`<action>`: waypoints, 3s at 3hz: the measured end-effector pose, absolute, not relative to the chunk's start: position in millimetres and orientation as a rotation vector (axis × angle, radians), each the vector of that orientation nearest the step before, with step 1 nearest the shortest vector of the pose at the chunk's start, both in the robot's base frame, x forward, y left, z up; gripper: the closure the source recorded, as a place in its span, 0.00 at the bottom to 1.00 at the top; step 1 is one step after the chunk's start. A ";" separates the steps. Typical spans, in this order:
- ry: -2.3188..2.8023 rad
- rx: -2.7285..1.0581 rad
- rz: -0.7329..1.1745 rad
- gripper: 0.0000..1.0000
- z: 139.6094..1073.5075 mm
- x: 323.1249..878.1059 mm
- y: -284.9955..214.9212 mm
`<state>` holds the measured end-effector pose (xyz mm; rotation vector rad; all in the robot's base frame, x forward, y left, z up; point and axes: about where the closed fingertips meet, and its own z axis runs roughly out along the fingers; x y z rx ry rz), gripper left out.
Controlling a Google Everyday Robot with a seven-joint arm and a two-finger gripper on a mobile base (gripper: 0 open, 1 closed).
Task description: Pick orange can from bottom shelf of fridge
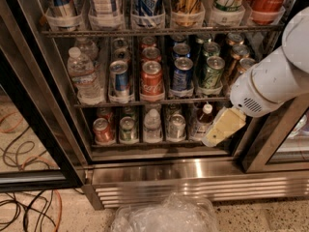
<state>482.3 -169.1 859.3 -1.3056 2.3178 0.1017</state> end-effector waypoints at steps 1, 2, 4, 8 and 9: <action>2.365 -1.141 0.266 0.00 819.1 474.6 -151.7; 2.405 -0.868 0.462 0.00 772.8 458.1 -130.5; 2.361 -0.525 0.557 0.00 742.5 462.0 -126.2; 2.349 -0.181 0.310 0.00 682.4 478.0 -185.5; 2.302 -0.165 0.293 0.00 691.1 486.9 -188.0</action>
Offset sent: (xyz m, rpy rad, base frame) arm 0.0104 0.0480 -0.1255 0.6275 -0.0301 -0.5279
